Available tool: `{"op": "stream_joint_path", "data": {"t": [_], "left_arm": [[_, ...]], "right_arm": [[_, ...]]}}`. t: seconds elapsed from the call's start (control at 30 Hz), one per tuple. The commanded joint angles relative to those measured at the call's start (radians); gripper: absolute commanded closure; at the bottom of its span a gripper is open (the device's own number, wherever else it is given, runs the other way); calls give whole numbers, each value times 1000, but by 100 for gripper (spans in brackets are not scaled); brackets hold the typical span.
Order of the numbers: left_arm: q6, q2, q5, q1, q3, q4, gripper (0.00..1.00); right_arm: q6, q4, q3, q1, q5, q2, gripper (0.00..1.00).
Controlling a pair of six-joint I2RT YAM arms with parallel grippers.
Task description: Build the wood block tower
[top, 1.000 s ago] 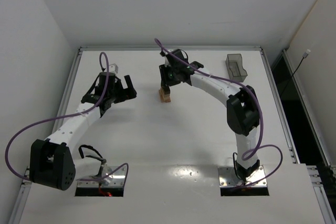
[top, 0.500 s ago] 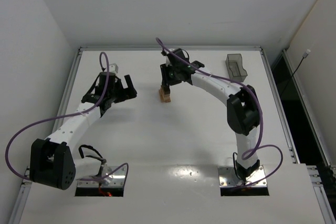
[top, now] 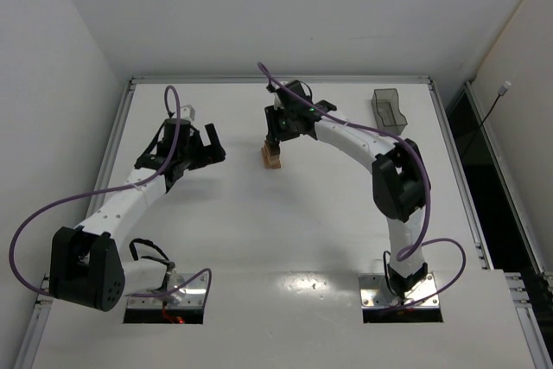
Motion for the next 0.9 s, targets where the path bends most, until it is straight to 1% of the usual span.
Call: {"op": "stream_joint_path", "data": {"t": [0.0,0.1,0.37,0.53,0.57,0.6,0.7,0.73,0.83,0.87], "left_arm": [[-12,-2,8,14,16,31,0],[-12,-2,8,14,16,31,0],[-12,-2,17,14,16,31,0],[-12,-2,17,14,16,31,0],[-12,-2,17,14,16,31,0],[-12,-2,17,14,16,31,0],[-12,-2,26,14,16,31,0],[-12,-2,26,14,16,31,0],[-12,-2,26,14,7,31,0],[-12,-2,26,14,7,31,0]], "right_arm": [[-6,39,-4,-4,-15,5,77],[-15,48,-4,-4,-15,5,80],[-15,57,-23,-4,-26,-4,80],[-15,57,-23,-4,-26,-4,72],[-15,57,-23,-4,-26,-4,70],[-15,57,-23,-4,-26,-4,65],[-15,57,-32,-4,-35,-4,60],[-24,57,-32,-4,-35,-4,54],[-24,57,-32,6,-44,-4,41],[-24,57,-44,6,-44,-4,39]]}}
